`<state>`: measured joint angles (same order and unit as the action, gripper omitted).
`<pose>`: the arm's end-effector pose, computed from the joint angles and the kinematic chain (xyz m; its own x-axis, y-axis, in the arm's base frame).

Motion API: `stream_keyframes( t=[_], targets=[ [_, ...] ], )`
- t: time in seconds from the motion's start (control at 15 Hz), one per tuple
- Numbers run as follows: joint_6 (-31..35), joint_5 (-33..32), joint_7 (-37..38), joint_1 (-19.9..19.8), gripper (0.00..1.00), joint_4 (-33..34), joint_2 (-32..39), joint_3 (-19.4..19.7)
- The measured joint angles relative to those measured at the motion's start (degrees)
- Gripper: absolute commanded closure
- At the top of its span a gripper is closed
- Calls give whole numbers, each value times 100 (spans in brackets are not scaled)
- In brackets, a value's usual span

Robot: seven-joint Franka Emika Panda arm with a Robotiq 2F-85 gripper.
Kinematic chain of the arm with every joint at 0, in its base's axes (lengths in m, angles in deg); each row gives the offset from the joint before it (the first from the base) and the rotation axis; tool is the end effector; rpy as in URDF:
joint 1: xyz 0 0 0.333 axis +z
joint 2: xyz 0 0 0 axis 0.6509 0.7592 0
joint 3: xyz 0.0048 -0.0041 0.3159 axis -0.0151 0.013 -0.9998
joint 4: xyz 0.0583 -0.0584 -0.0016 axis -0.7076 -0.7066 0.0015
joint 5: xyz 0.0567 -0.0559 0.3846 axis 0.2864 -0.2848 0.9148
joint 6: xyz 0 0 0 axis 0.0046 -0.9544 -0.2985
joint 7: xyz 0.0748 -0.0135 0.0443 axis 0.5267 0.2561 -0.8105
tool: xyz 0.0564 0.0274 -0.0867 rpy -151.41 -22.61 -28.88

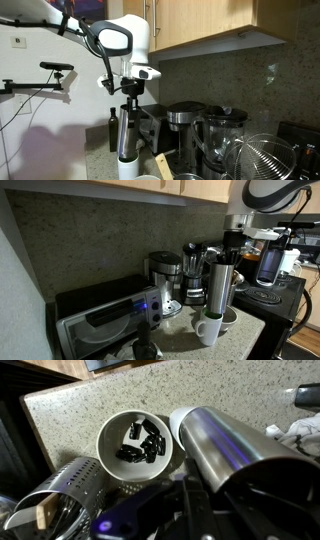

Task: Pick the silver bottle and put it in the white cup

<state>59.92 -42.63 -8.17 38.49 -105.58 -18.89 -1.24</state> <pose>0.4535 -0.0368 0.4917 0.9553 -0.2900 -0.0575 -0.2944 -0.9511 -0.0939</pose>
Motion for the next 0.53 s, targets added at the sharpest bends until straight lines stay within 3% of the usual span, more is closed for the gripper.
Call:
stream_keyframes(
  t=[0.53],
  targets=[
    [5,-139,-6,0,98,-191,-10,-15]
  ],
)
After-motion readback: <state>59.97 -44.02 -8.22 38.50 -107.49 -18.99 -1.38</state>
